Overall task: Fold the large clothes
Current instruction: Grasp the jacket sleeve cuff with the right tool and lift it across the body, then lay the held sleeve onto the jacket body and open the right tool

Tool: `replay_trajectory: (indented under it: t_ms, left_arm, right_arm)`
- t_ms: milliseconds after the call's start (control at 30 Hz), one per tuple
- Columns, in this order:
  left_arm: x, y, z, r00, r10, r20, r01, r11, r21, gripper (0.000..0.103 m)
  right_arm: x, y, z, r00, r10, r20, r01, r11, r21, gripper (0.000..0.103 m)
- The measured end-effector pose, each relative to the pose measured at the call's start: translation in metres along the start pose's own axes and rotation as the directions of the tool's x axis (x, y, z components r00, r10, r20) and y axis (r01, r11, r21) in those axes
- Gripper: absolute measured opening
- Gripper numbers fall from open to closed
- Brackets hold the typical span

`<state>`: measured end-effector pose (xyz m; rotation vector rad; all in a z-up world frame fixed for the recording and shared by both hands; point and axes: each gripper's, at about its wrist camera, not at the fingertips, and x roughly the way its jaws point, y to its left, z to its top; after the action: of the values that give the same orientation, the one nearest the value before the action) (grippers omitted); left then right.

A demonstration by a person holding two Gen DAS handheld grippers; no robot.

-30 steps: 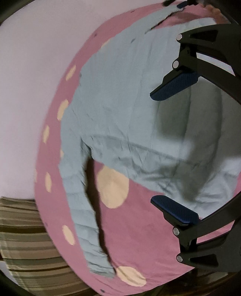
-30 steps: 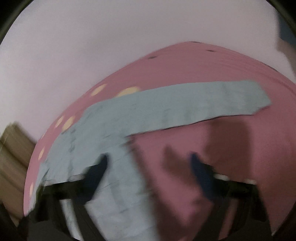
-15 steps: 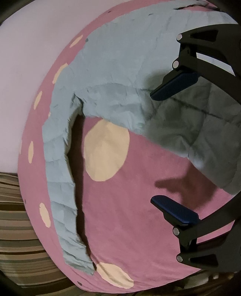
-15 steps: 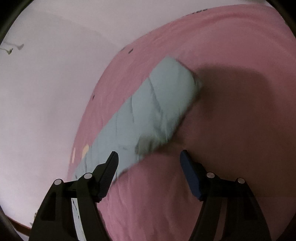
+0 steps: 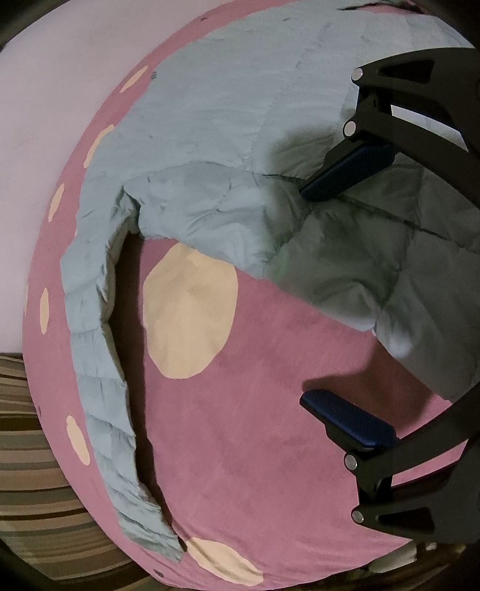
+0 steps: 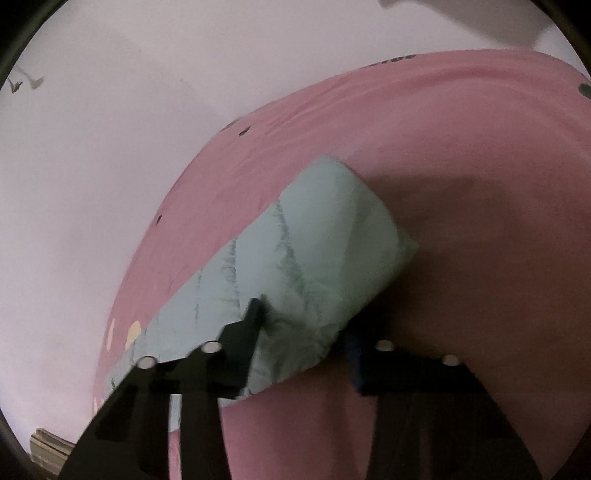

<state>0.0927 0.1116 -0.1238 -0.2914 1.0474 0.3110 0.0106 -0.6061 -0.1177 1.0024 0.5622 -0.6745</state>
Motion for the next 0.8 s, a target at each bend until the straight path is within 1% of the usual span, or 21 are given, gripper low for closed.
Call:
replay_trajectory:
  t_ms: [100,133,167,233,300,367,467,567,633,733,800]
  left_arm:
    - [0.001,-0.002,-0.001,1.0,0.007,-0.001,-0.007,1.0,0.012,0.101]
    - [0.001,-0.002,-0.001,1.0,0.008,0.0,-0.008,1.0,0.012,0.101]
    - [0.001,-0.001,-0.001,1.0,0.008,0.001,-0.008,1.0,0.011,0.101]
    - [0.0,-0.002,-0.001,1.0,0.011,0.004,-0.011,1.0,0.015,0.101]
    - [0.001,-0.003,-0.001,1.0,0.015,0.01,-0.016,1.0,0.024,0.101]
    - [0.0,-0.002,-0.001,1.0,0.015,0.013,-0.016,0.999,0.028,0.101]
    - [-0.004,0.002,0.001,0.999,0.019,0.029,-0.02,1.0,0.019,0.101]
    - [-0.008,0.007,0.001,0.998,0.036,0.058,-0.036,0.999,0.003,0.101]
    - [-0.007,0.01,0.002,0.997,0.047,0.057,-0.048,0.999,0.002,0.101]
    - [-0.002,0.015,0.001,0.998,0.037,0.043,-0.036,0.999,-0.009,0.101]
    - [0.001,0.016,-0.001,0.999,0.034,0.038,-0.033,0.999,-0.012,0.101]
  right_arm:
    - [-0.001,-0.004,0.001,1.0,0.014,-0.005,-0.013,1.0,0.025,0.022]
    - [-0.003,-0.007,-0.001,1.0,0.021,-0.004,-0.021,0.999,0.025,0.016]
    - [-0.009,-0.001,-0.012,1.0,0.029,-0.006,-0.029,0.999,0.021,0.012]
    - [-0.014,0.008,-0.011,0.999,0.036,0.001,-0.036,0.999,0.004,0.01]
    - [-0.022,0.008,-0.009,0.998,0.058,0.008,-0.058,0.998,-0.014,0.01]
    - [-0.031,0.025,-0.013,0.996,0.086,0.012,-0.085,0.995,-0.055,0.01]
    - [-0.041,0.06,-0.022,0.991,0.136,0.007,-0.134,0.981,-0.137,0.01]
    - [-0.051,0.103,-0.035,0.981,0.195,-0.018,-0.194,0.954,-0.228,0.01]
    - [-0.053,0.133,-0.046,0.973,0.227,-0.047,-0.231,0.931,-0.282,0.01]
    - [-0.054,0.188,-0.077,0.954,0.279,-0.111,-0.3,0.881,-0.366,0.01]
    - [-0.051,0.215,-0.096,0.943,0.296,-0.153,-0.333,0.852,-0.403,0.01]
